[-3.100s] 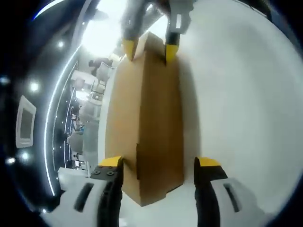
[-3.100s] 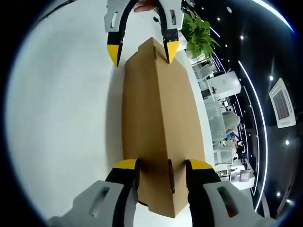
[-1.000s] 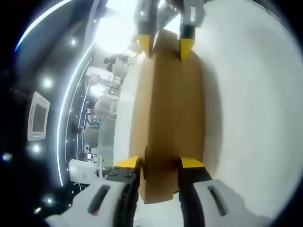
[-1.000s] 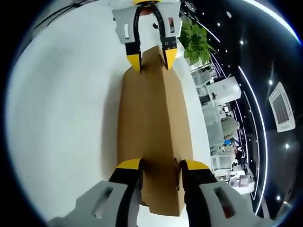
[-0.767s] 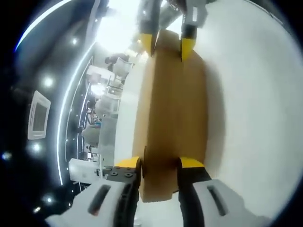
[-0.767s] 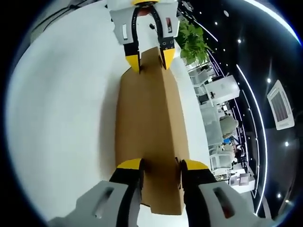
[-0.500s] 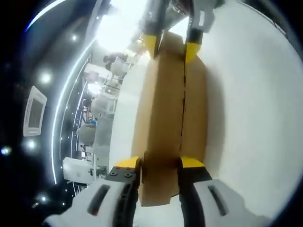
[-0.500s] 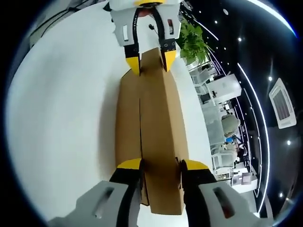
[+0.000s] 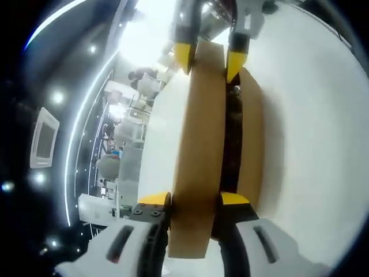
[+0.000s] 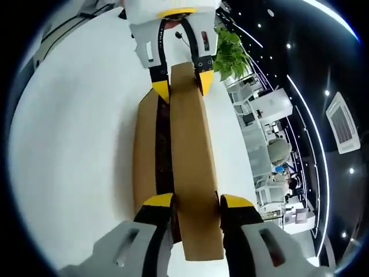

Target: Operate the shoe box by opening the lid, removing the specified soft item, and placing it in the target area until the item is outside and the box remains undamaged.

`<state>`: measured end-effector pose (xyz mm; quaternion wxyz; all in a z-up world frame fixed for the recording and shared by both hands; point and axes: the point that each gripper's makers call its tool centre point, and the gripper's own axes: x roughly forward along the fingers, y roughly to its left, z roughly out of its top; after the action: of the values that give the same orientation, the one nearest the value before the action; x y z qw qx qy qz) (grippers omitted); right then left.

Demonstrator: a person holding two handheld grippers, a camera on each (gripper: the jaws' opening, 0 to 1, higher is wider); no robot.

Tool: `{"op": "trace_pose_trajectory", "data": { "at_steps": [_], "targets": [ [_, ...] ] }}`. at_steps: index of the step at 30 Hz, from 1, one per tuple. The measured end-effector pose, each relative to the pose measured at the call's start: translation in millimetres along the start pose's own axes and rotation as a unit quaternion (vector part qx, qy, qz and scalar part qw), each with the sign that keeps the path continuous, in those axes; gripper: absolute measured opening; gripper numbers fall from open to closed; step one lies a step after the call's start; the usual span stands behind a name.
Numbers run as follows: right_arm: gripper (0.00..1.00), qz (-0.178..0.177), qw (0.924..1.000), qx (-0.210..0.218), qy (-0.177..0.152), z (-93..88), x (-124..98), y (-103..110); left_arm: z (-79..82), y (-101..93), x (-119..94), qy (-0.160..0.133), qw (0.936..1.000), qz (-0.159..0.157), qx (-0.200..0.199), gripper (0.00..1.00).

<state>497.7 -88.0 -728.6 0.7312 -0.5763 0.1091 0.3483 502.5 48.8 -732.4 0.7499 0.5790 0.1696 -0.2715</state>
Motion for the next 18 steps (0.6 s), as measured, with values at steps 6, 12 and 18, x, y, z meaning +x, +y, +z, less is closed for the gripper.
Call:
{"op": "trace_pose_trajectory", "data": {
  "at_steps": [6,12,18],
  "targets": [
    [0.30,0.000,0.9998,-0.019,-0.001,-0.2,2.0,-2.3,2.5,2.3,-2.1,-0.001,1.0000,-0.007,-0.002,0.31],
    [0.30,0.009,0.9999,-0.004,-0.002,1.9,1.4,-10.4,4.3,9.8,-3.5,-0.007,0.9998,-0.004,-0.019,0.33],
    [0.30,0.017,0.9998,-0.005,-0.005,4.0,1.6,-13.8,2.1,12.8,2.1,-0.014,0.9998,-0.012,0.010,0.33]
  ]
}}
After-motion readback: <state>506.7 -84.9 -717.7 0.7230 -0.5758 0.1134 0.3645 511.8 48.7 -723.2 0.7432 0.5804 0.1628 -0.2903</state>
